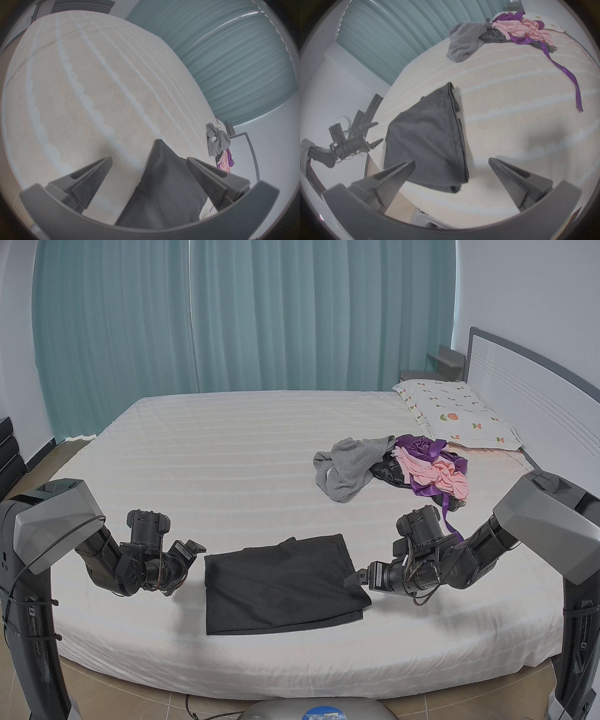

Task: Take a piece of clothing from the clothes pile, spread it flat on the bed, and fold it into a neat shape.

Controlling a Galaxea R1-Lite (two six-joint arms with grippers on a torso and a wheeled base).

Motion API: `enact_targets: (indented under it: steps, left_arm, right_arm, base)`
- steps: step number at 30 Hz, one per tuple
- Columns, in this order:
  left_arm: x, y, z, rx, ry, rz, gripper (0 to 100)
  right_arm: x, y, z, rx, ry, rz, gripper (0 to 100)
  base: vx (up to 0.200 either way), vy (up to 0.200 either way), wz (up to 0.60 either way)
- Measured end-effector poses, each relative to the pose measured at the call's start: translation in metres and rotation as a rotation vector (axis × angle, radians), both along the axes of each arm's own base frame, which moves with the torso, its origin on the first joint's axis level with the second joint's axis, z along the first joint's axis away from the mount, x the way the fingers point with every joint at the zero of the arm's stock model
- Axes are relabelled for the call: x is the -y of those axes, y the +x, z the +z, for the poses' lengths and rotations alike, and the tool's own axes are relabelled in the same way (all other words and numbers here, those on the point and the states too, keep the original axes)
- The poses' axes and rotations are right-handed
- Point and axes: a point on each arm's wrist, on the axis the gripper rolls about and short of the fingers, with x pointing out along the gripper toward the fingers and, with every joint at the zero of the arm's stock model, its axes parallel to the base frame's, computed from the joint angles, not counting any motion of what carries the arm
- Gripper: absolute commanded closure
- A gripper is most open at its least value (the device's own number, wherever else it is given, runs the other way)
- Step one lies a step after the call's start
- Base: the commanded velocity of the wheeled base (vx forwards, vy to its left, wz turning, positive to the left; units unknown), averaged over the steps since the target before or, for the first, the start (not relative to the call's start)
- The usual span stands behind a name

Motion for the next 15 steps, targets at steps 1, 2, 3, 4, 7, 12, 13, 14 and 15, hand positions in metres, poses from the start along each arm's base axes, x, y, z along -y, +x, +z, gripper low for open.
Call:
enact_targets:
  steps: [1,2,3,4,7,12,13,14,15]
  left_arm:
    - [0.0,0.0,0.0,0.0,-0.001,0.0,0]
    - [0.0,0.0,0.0,-0.001,-0.001,0.0,0]
    - [0.0,0.0,0.0,-0.001,-0.001,0.0,0]
    - [0.0,0.0,0.0,-0.001,0.0,-0.001,0]
    - [0.001,0.0,0.0,-0.001,0.0,-0.002,0]
    - [0.001,0.0,0.0,-0.001,0.001,-0.003,0]
    - [0.001,0.0,0.0,0.0,0.001,-0.004,0]
    - [0.001,0.0,0.0,0.0,0.001,-0.003,0]
    - [0.001,0.0,0.0,-0.001,0.001,-0.004,0]
  right_arm:
    - [-0.001,0.003,0.002,0.004,0.007,-0.007,0]
    - [-0.002,0.007,0.004,0.009,0.018,-0.017,0]
    - [-0.003,0.012,0.006,0.017,0.031,-0.029,0]
    - [-0.004,0.017,0.009,0.024,0.044,-0.039,0]
    - [-0.011,0.036,0.016,0.045,0.09,-0.077,0]
    - [-0.021,0.066,0.02,0.059,0.174,-0.15,0]
    - [-0.024,0.071,0.019,0.057,0.194,-0.167,0]
    - [-0.026,0.076,0.018,0.056,0.21,-0.181,0]
    - [-0.028,0.081,0.015,0.052,0.226,-0.196,0]
  base:
    - [0.0,0.0,0.0]
    - [0.0,0.0,0.0]
    - [0.0,0.0,0.0]
    - [0.0,0.0,0.0]
    - [0.0,0.0,0.0]
    - [0.0,0.0,0.0]
    - [0.0,0.0,0.0]
    - [0.0,0.0,0.0]
    - [0.0,0.0,0.0]
